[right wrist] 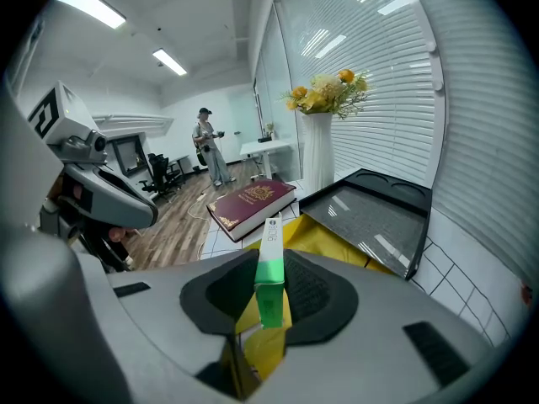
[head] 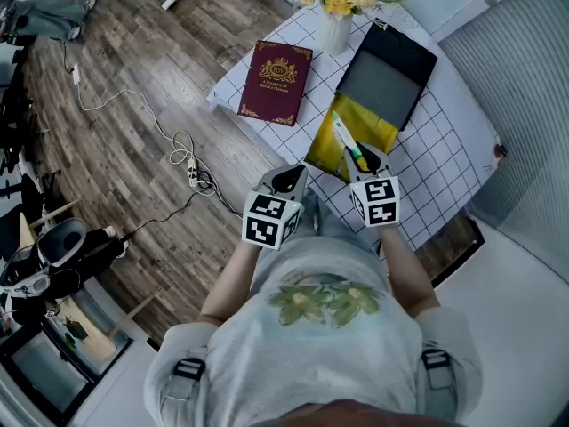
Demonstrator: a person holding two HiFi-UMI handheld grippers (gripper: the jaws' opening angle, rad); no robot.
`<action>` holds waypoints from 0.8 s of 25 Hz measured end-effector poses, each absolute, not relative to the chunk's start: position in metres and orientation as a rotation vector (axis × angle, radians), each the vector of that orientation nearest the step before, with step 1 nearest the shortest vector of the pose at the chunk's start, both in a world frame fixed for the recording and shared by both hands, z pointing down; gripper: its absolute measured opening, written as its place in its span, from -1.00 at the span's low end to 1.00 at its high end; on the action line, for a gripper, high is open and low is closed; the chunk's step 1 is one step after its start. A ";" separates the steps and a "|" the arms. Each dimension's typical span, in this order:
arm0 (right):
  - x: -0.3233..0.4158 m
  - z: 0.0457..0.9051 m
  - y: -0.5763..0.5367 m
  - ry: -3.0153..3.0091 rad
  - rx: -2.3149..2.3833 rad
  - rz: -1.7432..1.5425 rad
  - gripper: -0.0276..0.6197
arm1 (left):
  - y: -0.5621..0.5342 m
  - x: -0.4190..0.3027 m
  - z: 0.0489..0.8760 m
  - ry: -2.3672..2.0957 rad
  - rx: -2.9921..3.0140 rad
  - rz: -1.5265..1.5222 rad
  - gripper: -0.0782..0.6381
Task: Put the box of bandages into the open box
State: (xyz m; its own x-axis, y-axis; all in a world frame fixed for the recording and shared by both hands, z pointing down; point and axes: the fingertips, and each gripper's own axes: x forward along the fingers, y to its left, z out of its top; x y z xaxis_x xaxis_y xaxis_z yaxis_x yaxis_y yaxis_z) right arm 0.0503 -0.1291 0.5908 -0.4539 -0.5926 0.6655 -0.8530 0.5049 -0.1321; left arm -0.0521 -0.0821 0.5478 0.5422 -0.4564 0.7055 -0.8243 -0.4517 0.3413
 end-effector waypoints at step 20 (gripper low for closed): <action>0.047 0.610 -0.126 -2.176 1.125 0.610 -0.64 | -0.081 -0.054 0.550 -1.032 2.095 0.710 -0.76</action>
State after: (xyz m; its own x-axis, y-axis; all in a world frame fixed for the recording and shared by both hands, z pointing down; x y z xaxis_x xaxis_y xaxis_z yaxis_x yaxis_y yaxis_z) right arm 0.0474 -0.1259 0.6102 -0.4551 -0.5578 0.6941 -0.8373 0.5334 -0.1202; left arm -0.0538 -0.0812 0.5500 0.5352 -0.4529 0.7131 -0.8279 -0.4489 0.3362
